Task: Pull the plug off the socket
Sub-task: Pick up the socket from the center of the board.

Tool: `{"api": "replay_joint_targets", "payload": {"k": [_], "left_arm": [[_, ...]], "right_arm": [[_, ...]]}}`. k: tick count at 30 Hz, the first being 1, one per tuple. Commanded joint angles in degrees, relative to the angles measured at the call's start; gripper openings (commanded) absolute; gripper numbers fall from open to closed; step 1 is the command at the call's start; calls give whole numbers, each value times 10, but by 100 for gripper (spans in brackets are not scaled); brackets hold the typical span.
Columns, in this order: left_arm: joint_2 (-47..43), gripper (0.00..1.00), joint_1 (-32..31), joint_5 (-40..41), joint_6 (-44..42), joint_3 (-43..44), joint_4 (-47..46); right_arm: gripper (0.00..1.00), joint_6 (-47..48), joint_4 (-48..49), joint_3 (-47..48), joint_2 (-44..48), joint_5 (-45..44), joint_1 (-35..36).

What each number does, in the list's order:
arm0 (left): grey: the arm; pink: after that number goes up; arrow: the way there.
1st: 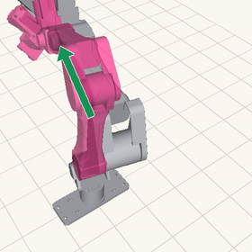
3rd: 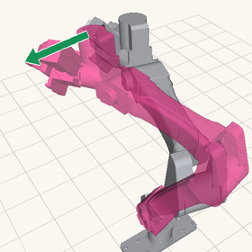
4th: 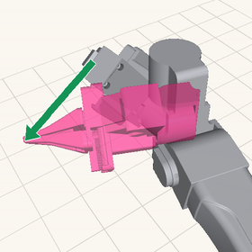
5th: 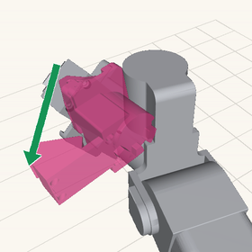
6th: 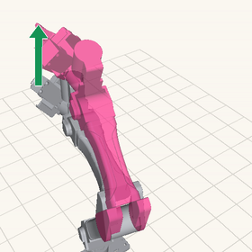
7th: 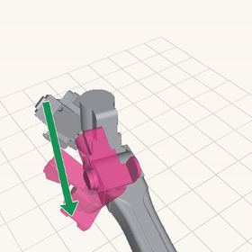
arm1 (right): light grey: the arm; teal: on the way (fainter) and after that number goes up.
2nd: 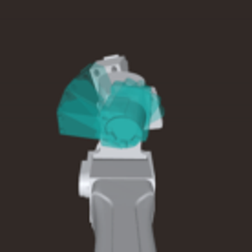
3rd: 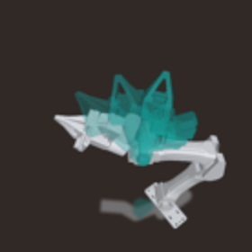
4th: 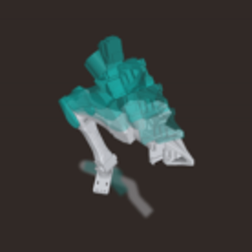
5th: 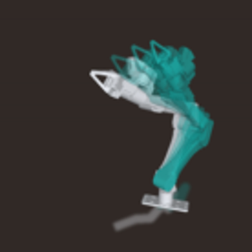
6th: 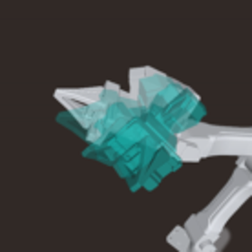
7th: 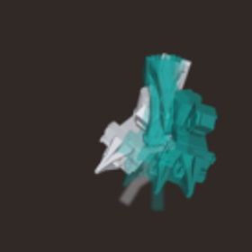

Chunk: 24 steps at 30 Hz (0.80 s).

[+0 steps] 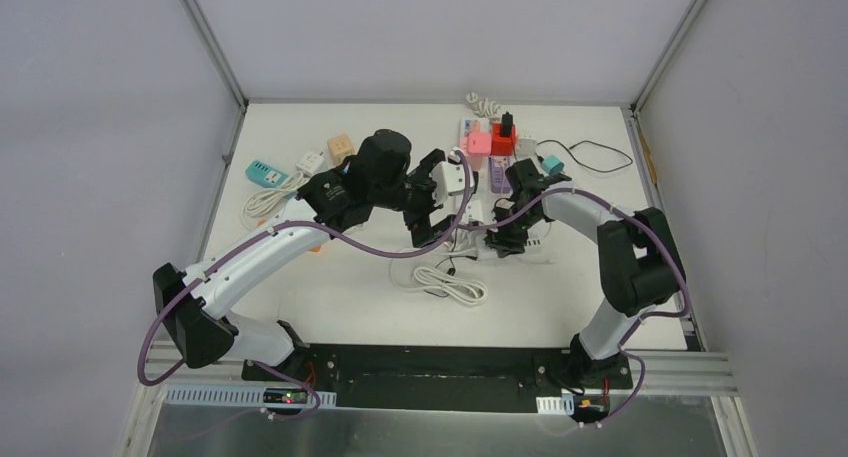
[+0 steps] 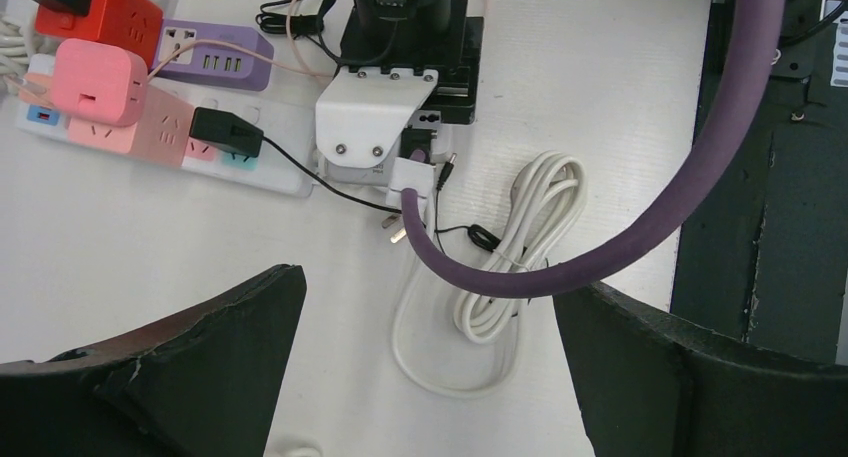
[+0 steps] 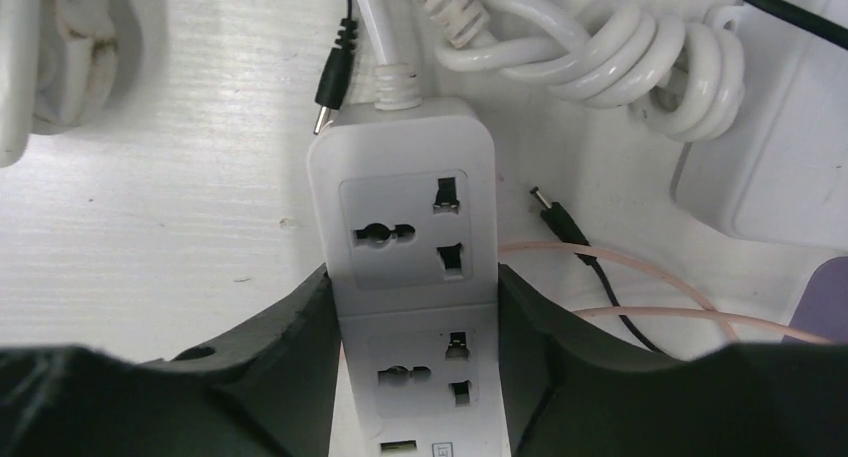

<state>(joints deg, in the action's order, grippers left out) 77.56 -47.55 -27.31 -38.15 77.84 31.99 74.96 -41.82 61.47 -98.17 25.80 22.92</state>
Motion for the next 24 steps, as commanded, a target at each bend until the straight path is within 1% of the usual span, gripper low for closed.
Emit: {"api": "replay_joint_targets", "payload": {"k": [1, 3, 7, 11, 15, 24], "left_arm": [[-21, 99, 2, 2, -11, -8, -11], [-21, 99, 2, 2, -10, -8, -11], [-21, 99, 2, -1, -12, -8, -11], [-21, 99, 1, -1, -13, -8, -11], [-20, 99, 1, -2, -14, -7, -11], [-19, 99, -2, -4, -18, -7, -11]], "right_arm": [[18, -3, -33, 9, 43, 34, 2], [9, -10, -55, 25, 55, 58, -2], [0, -17, -100, 50, 81, 106, -19], [0, -13, -161, 80, 103, 154, -44], [0, 35, -263, 131, 109, 171, -65], [0, 83, -353, 182, 157, 224, -113]]}}
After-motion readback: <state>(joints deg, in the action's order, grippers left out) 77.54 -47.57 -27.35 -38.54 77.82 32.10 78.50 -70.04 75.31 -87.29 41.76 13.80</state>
